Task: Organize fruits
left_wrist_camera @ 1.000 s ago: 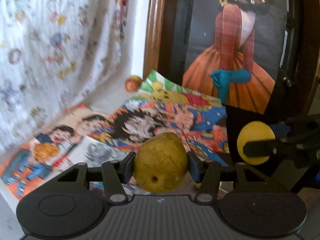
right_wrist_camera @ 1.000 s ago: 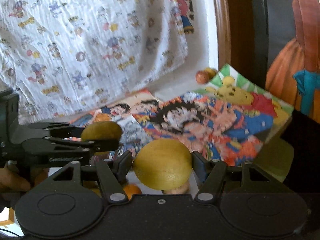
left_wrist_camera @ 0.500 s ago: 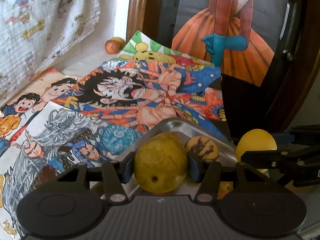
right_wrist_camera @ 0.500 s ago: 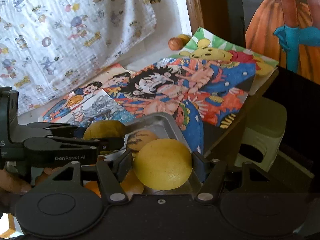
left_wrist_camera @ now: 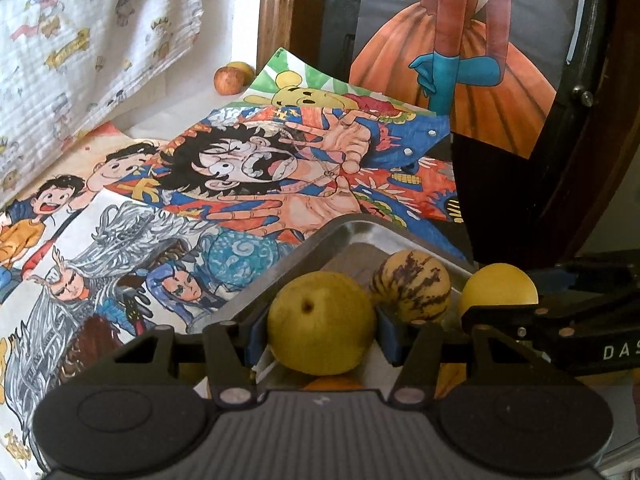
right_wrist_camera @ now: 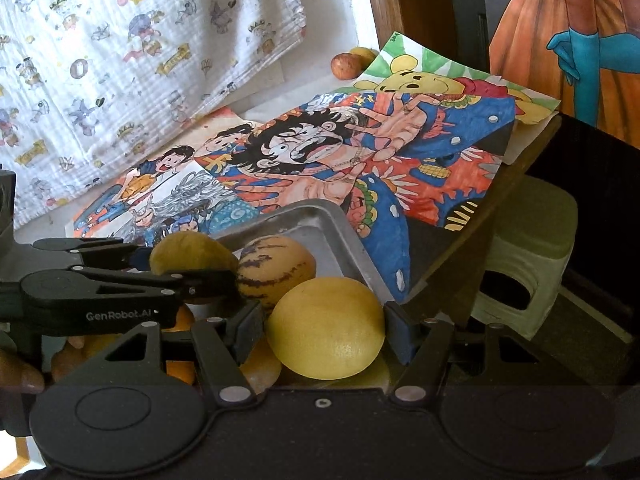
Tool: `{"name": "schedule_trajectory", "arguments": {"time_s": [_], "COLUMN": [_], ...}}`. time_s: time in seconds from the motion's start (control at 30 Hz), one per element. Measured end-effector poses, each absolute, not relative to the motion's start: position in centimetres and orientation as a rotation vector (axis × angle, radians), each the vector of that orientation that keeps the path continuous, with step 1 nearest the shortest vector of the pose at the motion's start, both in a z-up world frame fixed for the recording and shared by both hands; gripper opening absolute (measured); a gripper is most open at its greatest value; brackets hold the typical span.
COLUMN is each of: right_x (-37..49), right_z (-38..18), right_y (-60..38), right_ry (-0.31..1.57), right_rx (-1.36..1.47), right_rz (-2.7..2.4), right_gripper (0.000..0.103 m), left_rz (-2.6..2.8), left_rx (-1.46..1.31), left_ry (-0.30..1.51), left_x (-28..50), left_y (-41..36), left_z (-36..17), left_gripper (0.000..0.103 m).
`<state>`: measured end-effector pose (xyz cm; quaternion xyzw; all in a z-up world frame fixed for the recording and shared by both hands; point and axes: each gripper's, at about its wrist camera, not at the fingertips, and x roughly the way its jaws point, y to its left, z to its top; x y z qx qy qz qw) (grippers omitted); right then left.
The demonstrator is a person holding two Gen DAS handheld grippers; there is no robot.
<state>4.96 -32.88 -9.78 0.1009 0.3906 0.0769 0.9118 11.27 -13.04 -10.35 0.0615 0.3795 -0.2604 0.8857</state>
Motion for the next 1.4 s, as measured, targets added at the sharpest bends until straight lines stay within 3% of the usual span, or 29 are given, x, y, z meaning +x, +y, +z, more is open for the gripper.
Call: {"name": "schedule_trajectory", "arguments": {"time_s": [0.57,0.73,1.03,1.23,1.4], "right_x": [4.8,4.7,4.0,3.1,2.1], "right_z": [-9.6,-8.9,-7.0,-5.6,-4.1], "right_y": [-32.9,-32.9,-32.1,-30.7,-29.5], "right_ry": [0.798,0.781,0.739,0.711,0.679], "right_rx": [0.202,0.195,0.175,0.155,0.13], "right_rz": [0.156,0.157,0.185,0.217,0.239], "right_gripper": [0.069,0.069,0.07,0.083,0.087], "left_rz": [-0.534,-0.527,-0.497,-0.46,-0.433], "left_rx": [0.102,0.068,0.027,-0.006,-0.024], "left_ry": [0.755,0.718,0.685,0.666,0.645], "left_x": [10.7,10.3,9.9,9.5,8.7], "left_y": [-12.2,-11.5,-10.1,-8.6,-7.7], "left_z": [-8.4,-7.2,-5.7,-4.5,-3.3], "left_gripper": [0.064,0.08,0.089,0.099,0.102]}}
